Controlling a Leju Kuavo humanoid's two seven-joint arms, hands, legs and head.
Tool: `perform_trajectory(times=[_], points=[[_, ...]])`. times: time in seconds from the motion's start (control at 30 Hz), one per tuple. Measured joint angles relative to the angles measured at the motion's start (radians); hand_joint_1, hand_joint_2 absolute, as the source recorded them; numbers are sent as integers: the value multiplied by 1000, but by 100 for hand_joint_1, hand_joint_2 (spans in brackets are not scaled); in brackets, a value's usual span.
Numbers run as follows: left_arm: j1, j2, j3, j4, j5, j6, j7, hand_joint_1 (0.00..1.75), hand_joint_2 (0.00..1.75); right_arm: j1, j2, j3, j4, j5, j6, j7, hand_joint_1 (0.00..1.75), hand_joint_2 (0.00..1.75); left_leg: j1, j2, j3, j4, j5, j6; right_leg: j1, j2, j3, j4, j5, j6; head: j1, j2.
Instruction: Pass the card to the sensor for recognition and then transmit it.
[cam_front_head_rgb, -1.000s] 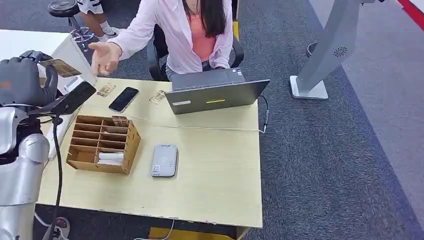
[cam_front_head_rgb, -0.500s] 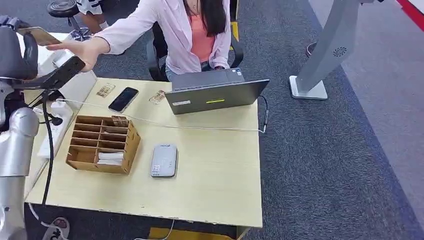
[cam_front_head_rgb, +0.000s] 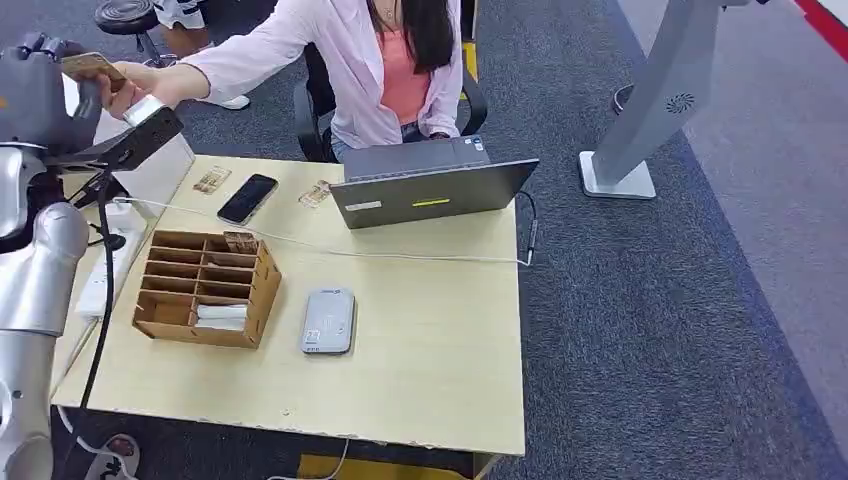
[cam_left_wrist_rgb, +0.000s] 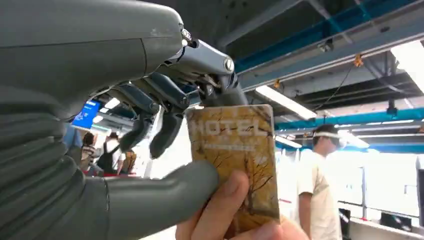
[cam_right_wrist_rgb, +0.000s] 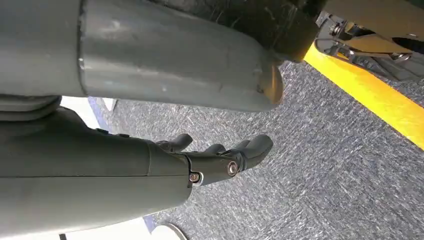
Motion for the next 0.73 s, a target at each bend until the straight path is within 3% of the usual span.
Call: perform_trajectory(times=[0.43, 0.47, 0.63, 0.67, 0.73], points=[[19, -3, -1, 11, 32, 11, -2, 0, 175, 0, 0, 0, 0, -4, 0, 0, 0, 0, 0, 0, 0, 0, 0, 0, 0, 0, 0, 0, 0, 0, 0, 0], [20, -3, -1, 11, 38, 12, -2, 0, 0, 0, 0, 0, 0, -4, -1, 0, 0, 0, 0, 0, 0, 0, 0, 0, 0, 0, 0, 0, 0, 0, 0, 0], [44, 0, -1, -3, 93, 20, -33, 0, 0, 0, 0, 0, 0, -10, -5, 2, 0, 0, 0, 0, 0, 0, 0, 0, 0, 0, 0, 0, 0, 0, 0, 0], [55, 3, -1, -14, 113, 23, -46, 0, 175, 0, 0, 0, 0, -12, -6, 2, 0, 0, 0, 0, -1, 0, 0, 0, 0, 0, 1, 0, 0, 0, 0, 0], [91, 8, 0, -47, 191, 31, -89, 0, 175, 1, 0, 0, 0, -16, -8, 2, 0, 0, 0, 0, 0, 0, 0, 0, 0, 0, 1, 0, 0, 0, 0, 0]])
